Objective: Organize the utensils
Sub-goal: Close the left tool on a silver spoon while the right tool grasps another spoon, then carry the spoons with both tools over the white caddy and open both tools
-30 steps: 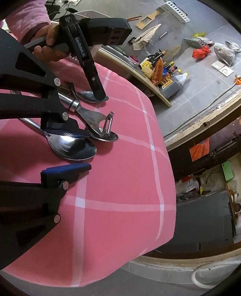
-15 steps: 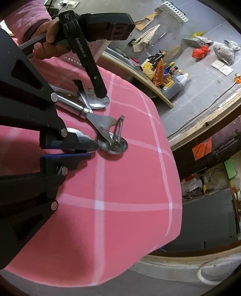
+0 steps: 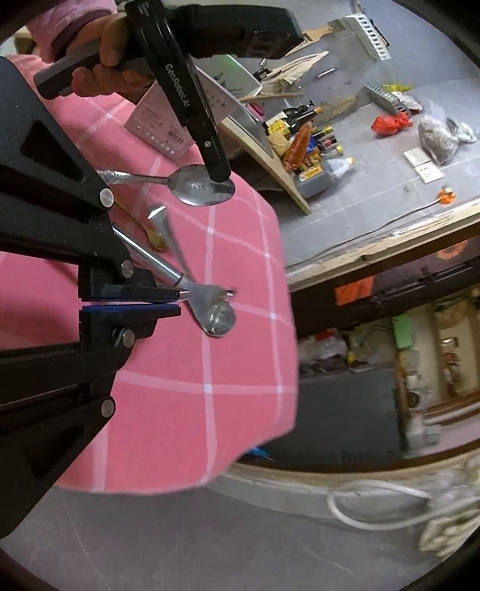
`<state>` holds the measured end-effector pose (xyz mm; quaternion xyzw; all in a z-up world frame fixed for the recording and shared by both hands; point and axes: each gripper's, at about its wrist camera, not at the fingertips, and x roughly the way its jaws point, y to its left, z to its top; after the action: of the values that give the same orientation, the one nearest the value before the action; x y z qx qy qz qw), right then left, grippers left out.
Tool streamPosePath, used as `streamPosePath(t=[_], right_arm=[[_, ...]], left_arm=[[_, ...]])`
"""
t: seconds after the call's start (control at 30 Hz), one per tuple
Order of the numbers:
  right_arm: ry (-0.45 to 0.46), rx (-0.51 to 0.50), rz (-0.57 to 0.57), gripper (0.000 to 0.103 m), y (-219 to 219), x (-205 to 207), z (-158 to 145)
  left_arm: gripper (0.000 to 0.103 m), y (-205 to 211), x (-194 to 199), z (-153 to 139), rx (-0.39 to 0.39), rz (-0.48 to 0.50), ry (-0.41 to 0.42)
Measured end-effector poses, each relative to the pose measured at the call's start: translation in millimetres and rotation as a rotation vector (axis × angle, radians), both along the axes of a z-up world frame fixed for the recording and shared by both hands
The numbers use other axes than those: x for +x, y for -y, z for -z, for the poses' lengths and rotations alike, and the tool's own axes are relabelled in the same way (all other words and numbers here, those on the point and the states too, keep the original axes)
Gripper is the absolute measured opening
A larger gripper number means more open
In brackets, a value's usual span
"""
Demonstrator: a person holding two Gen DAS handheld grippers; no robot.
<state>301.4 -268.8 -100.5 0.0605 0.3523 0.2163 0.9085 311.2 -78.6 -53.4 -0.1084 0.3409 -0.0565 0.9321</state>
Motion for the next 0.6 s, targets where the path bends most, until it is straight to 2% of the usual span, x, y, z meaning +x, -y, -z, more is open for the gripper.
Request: streamPosePath(t=[0.3,0.6], right_arm=[[0.115,0.006,0.103,0.002,17.7,-42.8,-53.8],[0.251,0.003,0.124,0.002,-4.7,-70.3,-115.8]], left_arm=[[0.002,7.1,-35.9,-47.7,0.006,0.053,0.118],[0.002,-6.9,-71.0,-99.8,0.017,0.062,0.233]])
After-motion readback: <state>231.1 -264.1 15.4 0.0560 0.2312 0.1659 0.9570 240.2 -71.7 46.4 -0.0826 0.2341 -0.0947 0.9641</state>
